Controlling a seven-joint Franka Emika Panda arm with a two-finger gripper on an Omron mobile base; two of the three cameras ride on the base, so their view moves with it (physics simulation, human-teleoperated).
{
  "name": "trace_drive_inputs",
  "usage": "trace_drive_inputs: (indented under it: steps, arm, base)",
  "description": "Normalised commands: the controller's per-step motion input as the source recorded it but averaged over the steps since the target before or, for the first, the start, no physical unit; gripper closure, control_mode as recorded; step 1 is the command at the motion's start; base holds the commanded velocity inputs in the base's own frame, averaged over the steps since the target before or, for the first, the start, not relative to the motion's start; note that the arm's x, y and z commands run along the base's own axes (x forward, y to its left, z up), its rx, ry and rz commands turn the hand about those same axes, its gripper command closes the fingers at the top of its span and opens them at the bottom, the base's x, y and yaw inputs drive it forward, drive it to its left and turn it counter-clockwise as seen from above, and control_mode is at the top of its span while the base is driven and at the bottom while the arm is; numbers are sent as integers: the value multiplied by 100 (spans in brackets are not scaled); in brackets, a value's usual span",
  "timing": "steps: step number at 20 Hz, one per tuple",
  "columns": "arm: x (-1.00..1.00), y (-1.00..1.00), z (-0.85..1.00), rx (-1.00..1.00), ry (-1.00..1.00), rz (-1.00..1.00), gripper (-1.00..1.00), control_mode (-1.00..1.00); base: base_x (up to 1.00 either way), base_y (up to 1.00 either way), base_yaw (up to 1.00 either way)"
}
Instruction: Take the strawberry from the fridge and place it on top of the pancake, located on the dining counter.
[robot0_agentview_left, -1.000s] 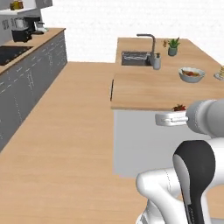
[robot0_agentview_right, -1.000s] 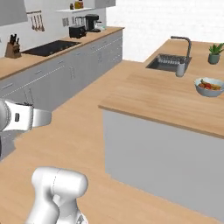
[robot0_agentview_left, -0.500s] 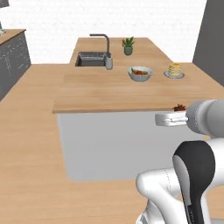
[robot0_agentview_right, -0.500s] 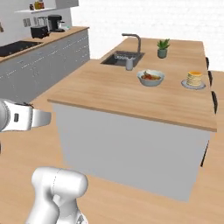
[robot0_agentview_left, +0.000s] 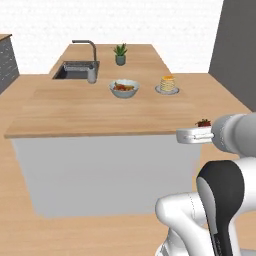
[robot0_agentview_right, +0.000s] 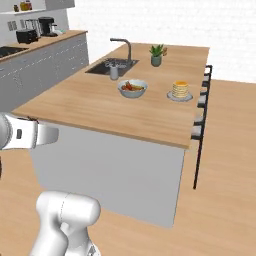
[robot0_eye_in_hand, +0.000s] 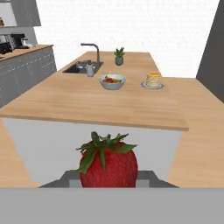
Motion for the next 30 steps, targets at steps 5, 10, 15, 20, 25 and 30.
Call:
trace_drive_inputs:
  steps: [5, 10, 15, 20, 25, 30]
  arm:
    - [0, 0, 0, 0, 0, 0, 100, 100]
    - [0, 0, 0, 0, 0, 0, 100, 100]
    - [0, 0, 0, 0, 0, 0, 100, 100]
    - [0, 0, 0, 0, 0, 0, 100, 100]
    - [0, 0, 0, 0, 0, 0, 100, 100]
    - [0, 0, 0, 0, 0, 0, 100, 100]
  base:
    - [10, -100, 17]
    - [10, -100, 26]
    - [31, -100, 33]
    - [76, -100, 36]
    - [75, -100, 37]
    - [72, -100, 39]
